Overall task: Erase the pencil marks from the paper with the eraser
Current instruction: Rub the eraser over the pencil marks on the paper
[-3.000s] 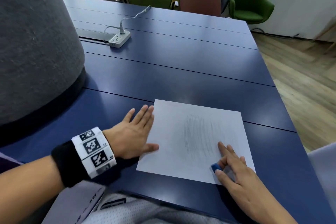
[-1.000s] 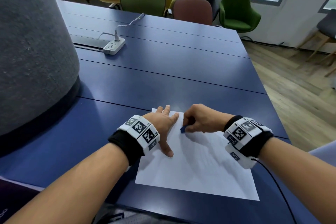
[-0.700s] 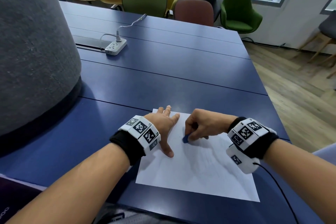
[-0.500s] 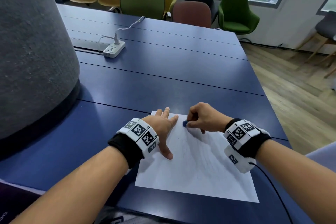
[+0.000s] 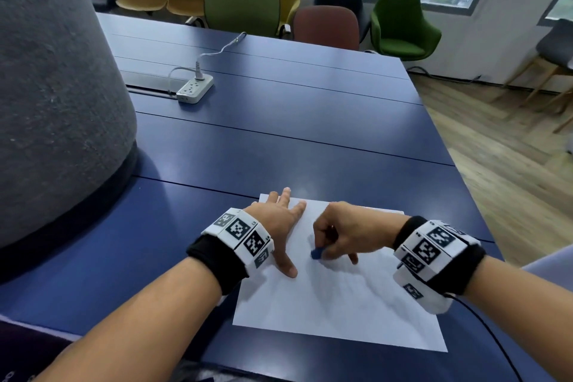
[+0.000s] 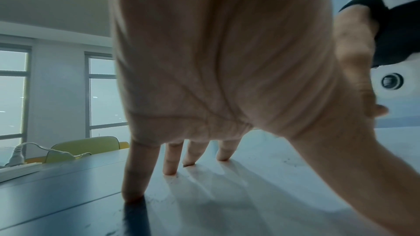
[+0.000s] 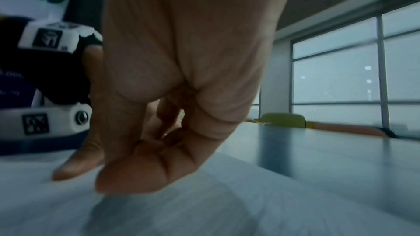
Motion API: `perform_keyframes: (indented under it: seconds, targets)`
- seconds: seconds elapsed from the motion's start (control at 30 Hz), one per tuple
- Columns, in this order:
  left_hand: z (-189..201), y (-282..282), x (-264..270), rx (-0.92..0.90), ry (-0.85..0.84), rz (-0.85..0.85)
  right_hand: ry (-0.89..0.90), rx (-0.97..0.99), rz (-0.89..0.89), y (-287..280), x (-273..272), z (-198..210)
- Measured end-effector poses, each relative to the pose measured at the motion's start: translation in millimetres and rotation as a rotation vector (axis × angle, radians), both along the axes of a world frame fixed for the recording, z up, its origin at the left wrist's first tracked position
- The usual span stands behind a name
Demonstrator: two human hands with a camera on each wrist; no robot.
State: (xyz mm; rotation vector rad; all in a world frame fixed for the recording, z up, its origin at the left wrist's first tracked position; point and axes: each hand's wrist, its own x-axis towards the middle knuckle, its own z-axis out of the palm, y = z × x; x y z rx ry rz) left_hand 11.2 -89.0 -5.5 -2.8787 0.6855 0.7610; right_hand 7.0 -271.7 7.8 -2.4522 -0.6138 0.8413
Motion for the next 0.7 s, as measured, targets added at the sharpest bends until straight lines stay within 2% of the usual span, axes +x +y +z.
perform_keyframes:
  seconds: [0.07, 0.17, 0.23, 0.4, 0.57, 0.7]
  targets:
    - [-1, 1, 1, -0.004, -0.002, -0.001, -0.007, -0.008, -0.023, 1, 6, 4]
    - [-2, 2, 1, -0.016, -0.005, -0.003, -0.176, 0.045, -0.202, -7, 24, 0]
    - [-1, 2, 1, -0.009, 0.003, -0.004, -0.237, 0.083, -0.24, -10, 24, -4]
    - [-1, 0, 1, 0.003, 0.004, -0.007, -0.074, 0.013, 0.0, -3, 7, -3]
    - [-1, 1, 1, -0.006, 0.009, -0.002, -0.228, 0.058, -0.179, -4, 25, -3]
    - [0, 0, 0, 0.007, 0.004, -0.006, -0.024, 0.031, -0.003, -1, 10, -3]
